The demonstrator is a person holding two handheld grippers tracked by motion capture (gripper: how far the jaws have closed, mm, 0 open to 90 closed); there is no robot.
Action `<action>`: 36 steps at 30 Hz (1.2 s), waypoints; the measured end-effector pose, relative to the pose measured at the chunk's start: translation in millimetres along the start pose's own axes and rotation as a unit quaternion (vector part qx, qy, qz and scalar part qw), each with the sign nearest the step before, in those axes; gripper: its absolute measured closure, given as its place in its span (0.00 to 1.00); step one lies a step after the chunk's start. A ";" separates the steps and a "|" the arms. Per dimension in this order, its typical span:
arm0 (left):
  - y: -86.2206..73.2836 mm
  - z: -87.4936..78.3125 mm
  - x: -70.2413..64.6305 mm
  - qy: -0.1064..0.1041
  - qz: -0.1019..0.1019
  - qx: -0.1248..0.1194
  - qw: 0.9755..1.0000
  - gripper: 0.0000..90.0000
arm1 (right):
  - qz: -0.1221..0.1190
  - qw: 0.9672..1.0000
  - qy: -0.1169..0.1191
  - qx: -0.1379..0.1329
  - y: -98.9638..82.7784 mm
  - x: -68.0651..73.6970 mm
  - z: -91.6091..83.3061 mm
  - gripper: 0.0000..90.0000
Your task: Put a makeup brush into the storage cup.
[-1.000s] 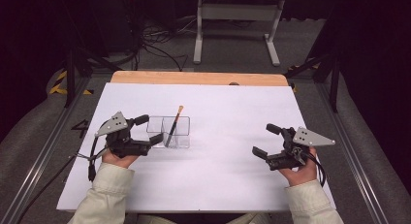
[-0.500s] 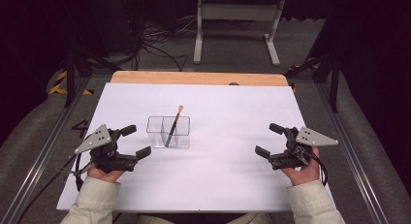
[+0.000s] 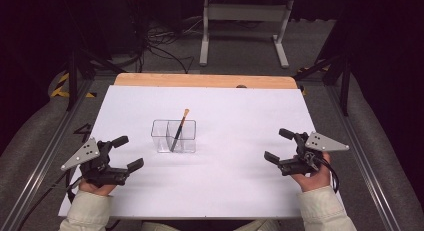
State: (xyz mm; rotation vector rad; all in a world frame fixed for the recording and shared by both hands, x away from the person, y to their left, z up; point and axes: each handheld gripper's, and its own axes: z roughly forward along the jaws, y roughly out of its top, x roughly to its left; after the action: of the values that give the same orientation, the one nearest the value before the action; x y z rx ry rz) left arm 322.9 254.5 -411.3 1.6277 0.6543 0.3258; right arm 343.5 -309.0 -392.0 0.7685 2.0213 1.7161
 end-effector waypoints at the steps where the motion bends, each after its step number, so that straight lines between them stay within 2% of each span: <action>1: -1.5 -0.8 0.5 0.001 -0.001 -0.001 1.000 0.03 | 0.001 1.000 -0.001 0.000 -0.5 -0.1 -0.3 0.00; 10: -15.2 -6.2 12.3 0.007 -0.009 0.002 1.000 0.03 | 0.000 1.000 -0.010 -0.008 -5.3 -0.6 -4.6 0.00; 15: -17.6 -2.6 18.4 0.013 -0.016 0.006 1.000 0.03 | -0.008 1.000 -0.023 -0.019 -9.6 0.6 -7.8 0.00; 18: -18.6 -1.6 20.2 0.010 -0.025 0.003 1.000 0.03 | -0.014 0.999 -0.033 -0.020 -12.3 1.3 -9.8 0.00; 25: -21.0 -2.8 20.7 0.015 -0.037 0.001 0.999 0.03 | -0.027 0.999 -0.028 -0.016 -20.3 1.7 -9.0 0.00; 31: -24.2 -2.7 16.7 0.009 -0.048 0.003 0.999 0.03 | -0.030 0.999 -0.022 -0.018 -23.7 1.0 -8.5 0.00; 36: -24.2 -2.6 15.7 0.006 -0.047 0.003 0.999 0.03 | -0.030 0.999 -0.024 -0.021 -23.6 0.4 -9.5 0.00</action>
State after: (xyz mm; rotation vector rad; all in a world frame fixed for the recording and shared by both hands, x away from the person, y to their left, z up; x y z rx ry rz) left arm 328.5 266.9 -436.9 1.5971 0.7384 0.2652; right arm 333.6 -318.6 -413.4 0.7216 1.9511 1.6860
